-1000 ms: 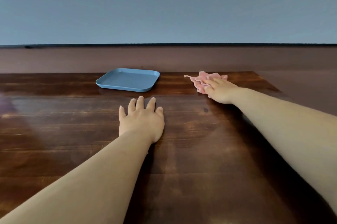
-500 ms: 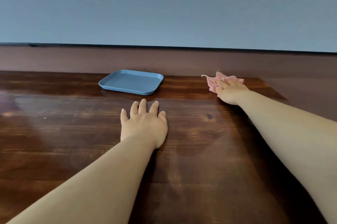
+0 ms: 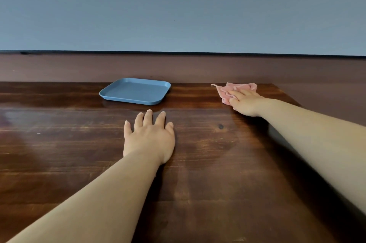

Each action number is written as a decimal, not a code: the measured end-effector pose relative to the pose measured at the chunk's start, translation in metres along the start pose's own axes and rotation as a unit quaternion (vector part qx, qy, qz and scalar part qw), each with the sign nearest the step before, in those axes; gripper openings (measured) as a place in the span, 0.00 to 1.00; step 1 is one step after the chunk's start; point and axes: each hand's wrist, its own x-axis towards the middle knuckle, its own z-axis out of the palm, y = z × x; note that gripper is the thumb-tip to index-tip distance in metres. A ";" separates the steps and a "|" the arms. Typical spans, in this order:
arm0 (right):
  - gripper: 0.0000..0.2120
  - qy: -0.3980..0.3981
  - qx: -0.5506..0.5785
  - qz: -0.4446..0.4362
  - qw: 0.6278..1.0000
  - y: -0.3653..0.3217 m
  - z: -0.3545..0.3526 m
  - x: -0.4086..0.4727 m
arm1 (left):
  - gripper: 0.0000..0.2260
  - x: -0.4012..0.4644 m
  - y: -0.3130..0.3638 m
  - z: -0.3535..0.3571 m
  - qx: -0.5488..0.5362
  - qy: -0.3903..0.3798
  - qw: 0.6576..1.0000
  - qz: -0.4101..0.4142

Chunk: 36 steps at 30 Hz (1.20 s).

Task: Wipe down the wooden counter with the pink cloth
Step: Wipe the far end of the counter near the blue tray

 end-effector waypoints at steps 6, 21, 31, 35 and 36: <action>0.26 0.065 0.026 0.078 0.995 0.030 -0.009 0.018 | 0.25 0.002 -0.003 0.003 0.000 0.013 1.000 -0.001; 0.26 0.051 0.006 0.109 0.993 0.042 -0.016 0.020 | 0.25 0.001 -0.001 0.001 -0.001 0.004 1.000 -0.002; 0.24 0.065 0.010 0.098 0.993 0.073 -0.019 0.016 | 0.25 0.003 -0.002 0.002 0.005 0.009 1.000 -0.006; 0.26 0.056 0.006 0.106 0.993 0.070 -0.013 0.005 | 0.25 0.000 -0.001 0.001 0.001 0.003 1.000 -0.001; 0.27 0.038 0.002 0.098 0.995 0.075 -0.008 -0.002 | 0.25 0.000 -0.002 0.002 0.000 0.002 1.000 -0.001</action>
